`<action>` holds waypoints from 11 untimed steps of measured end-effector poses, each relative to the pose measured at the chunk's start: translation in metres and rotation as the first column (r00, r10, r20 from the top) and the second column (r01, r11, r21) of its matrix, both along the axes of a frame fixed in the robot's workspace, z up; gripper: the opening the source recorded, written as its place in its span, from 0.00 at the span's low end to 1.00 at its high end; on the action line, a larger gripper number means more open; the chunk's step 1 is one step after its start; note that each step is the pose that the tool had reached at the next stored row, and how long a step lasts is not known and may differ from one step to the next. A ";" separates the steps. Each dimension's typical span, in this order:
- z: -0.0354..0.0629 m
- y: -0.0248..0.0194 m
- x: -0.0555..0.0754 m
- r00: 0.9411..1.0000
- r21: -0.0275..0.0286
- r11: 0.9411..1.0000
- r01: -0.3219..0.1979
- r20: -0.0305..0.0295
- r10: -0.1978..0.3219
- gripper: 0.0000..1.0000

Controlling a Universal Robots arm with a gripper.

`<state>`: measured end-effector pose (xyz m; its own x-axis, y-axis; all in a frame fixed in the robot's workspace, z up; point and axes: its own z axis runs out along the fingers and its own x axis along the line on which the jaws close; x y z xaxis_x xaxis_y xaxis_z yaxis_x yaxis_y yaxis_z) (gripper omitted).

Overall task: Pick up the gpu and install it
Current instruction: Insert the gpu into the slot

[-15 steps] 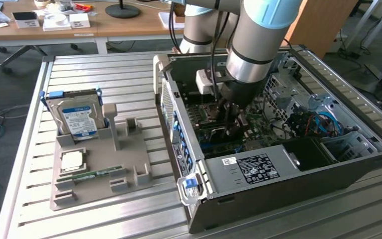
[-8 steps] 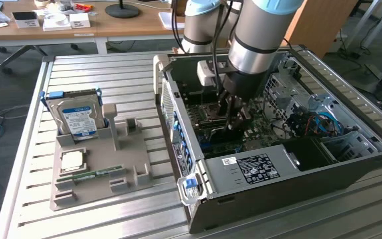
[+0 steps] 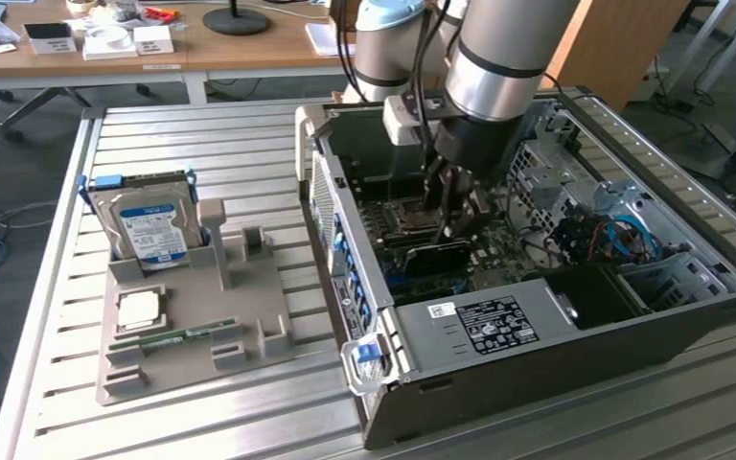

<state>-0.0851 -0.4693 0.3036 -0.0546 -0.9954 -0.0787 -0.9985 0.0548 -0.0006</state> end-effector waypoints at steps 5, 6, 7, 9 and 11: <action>0.0024 0.0000 0.000 1.000 0.000 1.000 0.000 0.000 0.000 0.58; 0.0025 0.0000 0.000 1.000 0.000 1.000 0.000 0.000 0.000 0.58; 0.0025 0.0000 0.000 1.000 0.000 1.000 0.000 0.000 0.000 0.58; 0.0057 0.0000 0.000 1.000 0.000 1.000 0.000 0.000 0.000 0.58; 0.0093 0.0000 0.000 1.000 0.000 1.000 0.000 0.000 0.000 0.58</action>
